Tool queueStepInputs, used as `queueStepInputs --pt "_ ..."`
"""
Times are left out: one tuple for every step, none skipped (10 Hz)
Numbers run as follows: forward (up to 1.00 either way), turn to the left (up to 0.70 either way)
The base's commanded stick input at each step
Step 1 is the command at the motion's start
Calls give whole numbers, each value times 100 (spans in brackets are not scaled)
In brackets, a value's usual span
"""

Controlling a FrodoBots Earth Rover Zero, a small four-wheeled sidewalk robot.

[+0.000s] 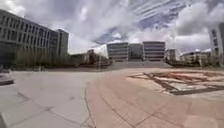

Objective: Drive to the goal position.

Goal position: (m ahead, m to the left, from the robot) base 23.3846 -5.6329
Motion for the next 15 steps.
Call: queueStepInputs --pt "100 -40" --pt "100 6" --pt "100 21" --pt "100 22" --pt "100 21" --pt "100 19" --pt "100 22" --pt "100 22" --pt "100 21" --pt "100 20" --pt "100 21" --pt "100 21" --pt "100 21" --pt "100 21" --pt "100 20"
